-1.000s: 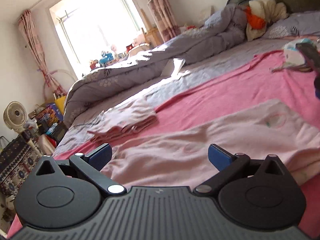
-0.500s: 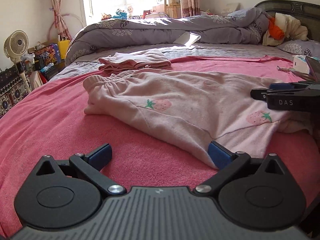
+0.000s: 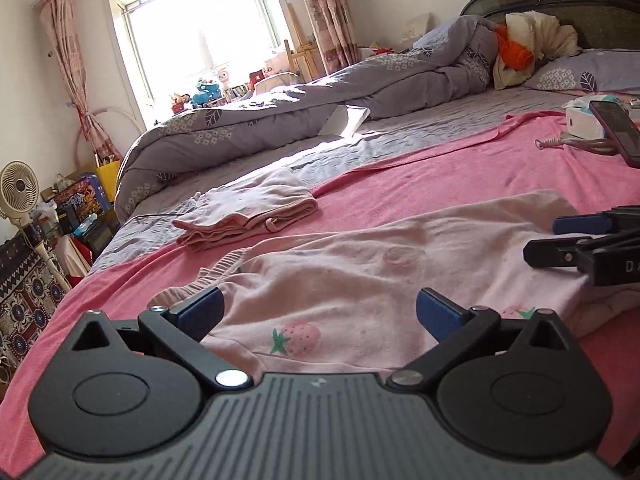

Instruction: Fold clothes

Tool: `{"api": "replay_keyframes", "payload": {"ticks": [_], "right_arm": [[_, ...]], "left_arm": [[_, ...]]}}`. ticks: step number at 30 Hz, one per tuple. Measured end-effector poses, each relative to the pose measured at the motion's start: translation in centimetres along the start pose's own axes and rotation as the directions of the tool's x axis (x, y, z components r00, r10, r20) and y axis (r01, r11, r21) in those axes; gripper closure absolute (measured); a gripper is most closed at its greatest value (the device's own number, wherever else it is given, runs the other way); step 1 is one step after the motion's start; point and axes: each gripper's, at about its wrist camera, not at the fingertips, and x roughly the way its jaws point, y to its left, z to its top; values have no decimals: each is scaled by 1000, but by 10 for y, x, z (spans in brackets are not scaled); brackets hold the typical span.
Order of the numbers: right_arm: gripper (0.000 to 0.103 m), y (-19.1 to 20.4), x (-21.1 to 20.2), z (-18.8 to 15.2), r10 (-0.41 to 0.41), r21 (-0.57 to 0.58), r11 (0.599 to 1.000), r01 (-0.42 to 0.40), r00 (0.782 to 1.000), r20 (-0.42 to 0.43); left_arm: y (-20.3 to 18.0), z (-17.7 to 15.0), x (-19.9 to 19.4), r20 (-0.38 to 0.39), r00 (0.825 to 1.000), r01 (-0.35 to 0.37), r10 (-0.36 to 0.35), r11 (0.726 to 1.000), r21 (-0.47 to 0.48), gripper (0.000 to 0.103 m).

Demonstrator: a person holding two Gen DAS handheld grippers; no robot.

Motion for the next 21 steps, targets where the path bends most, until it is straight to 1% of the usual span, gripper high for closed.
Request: {"api": "replay_keyframes", "payload": {"ticks": [1, 2, 4, 6, 8, 9, 11, 12, 13, 15, 16, 17, 18, 21], "right_arm": [[29, -5, -8, -2, 13, 16, 1000, -13, 1000, 8], [29, -8, -17, -5, 21, 26, 999, -21, 1000, 18], [29, -14, -32, -6, 3, 62, 998, -5, 1000, 20], [22, -21, -45, -6, -15, 107, 994, 13, 1000, 11], [22, -30, -53, -7, 1, 166, 986, -1, 1000, -1], [21, -34, -56, -7, 18, 200, 980, -17, 1000, -2], [20, -43, -59, -6, 58, 280, 958, -54, 998, -5], [19, -48, -58, -5, 87, 330, 941, -81, 996, -3], [18, -54, -57, -4, 122, 385, 916, -114, 992, 3], [18, -66, -55, -3, 189, 487, 856, -177, 982, 25], [18, -71, -54, -3, 214, 522, 829, -201, 976, 36], [19, -74, -54, -3, 228, 539, 815, -211, 973, 36], [20, -75, -53, -2, 232, 540, 815, -211, 972, 29], [20, -75, -53, -1, 237, 538, 818, -203, 971, 6]], "left_arm": [[-5, -4, 7, -23, 1000, 12, -12, 1000, 21, 0], [-7, -13, 11, -19, 1000, 19, -19, 1000, 10, 0], [-10, -32, 18, -7, 999, 31, -31, 999, -16, 0], [2, -33, 17, -50, 996, 68, -73, 994, -83, 0], [15, -29, 16, -86, 992, 85, -95, 990, -114, 0], [21, -26, 15, -91, 993, 67, -79, 990, -127, 0], [33, -18, 10, -84, 996, 17, -30, 988, -154, 0], [38, -13, 8, -68, 998, -7, -5, 986, -167, 0], [42, -9, 6, -52, 999, -16, 6, 984, -178, 0], [46, -4, 5, -32, 999, -4, -3, 979, -206, 0], [42, -7, 10, -49, 998, 17, -27, 981, -196, 0], [37, -10, 15, -69, 996, 40, -53, 982, -184, 0], [32, -13, 20, -88, 993, 62, -79, 983, -172, 0], [19, -41, 24, -63, 995, 67, -77, 986, -151, 0]]}}
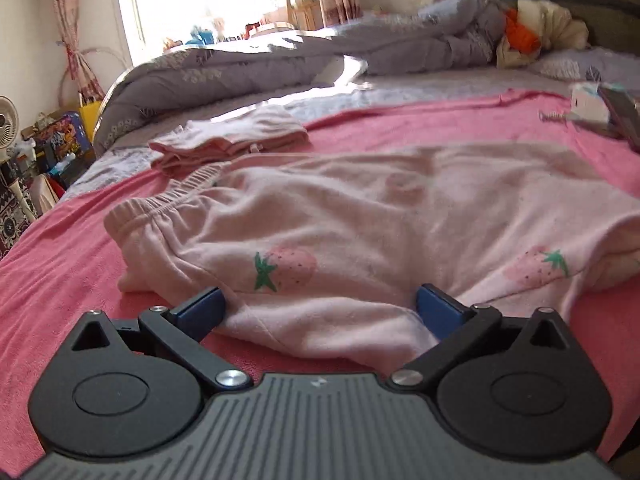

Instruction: Fold clothes

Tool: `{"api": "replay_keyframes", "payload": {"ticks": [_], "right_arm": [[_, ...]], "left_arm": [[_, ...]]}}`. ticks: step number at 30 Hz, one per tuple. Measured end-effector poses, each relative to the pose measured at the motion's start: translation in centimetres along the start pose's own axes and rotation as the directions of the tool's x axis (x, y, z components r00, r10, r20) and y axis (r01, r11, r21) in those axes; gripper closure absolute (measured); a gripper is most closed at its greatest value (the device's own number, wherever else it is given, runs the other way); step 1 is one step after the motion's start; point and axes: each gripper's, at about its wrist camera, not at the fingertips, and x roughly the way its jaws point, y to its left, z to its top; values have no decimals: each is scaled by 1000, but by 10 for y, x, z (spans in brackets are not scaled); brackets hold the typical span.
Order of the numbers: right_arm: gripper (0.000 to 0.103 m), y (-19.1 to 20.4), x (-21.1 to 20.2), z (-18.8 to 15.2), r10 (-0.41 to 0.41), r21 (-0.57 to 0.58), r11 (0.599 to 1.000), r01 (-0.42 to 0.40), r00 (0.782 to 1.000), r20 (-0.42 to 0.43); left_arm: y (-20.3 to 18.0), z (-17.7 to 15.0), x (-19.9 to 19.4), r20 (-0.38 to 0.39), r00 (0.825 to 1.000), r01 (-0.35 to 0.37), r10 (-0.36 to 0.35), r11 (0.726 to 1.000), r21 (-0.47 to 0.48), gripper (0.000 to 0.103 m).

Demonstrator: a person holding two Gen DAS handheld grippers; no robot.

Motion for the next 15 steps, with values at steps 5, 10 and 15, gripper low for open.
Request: {"api": "replay_keyframes", "payload": {"ticks": [5, 10, 15], "right_arm": [[18, 4, 7, 4, -29, 8, 1000, 29, 999, -35], [22, 9, 14, 10, -68, 89, 993, 76, 994, -91], [27, 3, 8, -7, -2, 197, 980, 32, 989, -150]], "left_arm": [[19, 26, -7, -74, 995, 62, -71, 991, -116, 0], [9, 51, -4, 10, 985, 175, -175, 982, -77, 0], [-16, 22, 19, -39, 989, 148, -146, 988, 47, 0]]}}
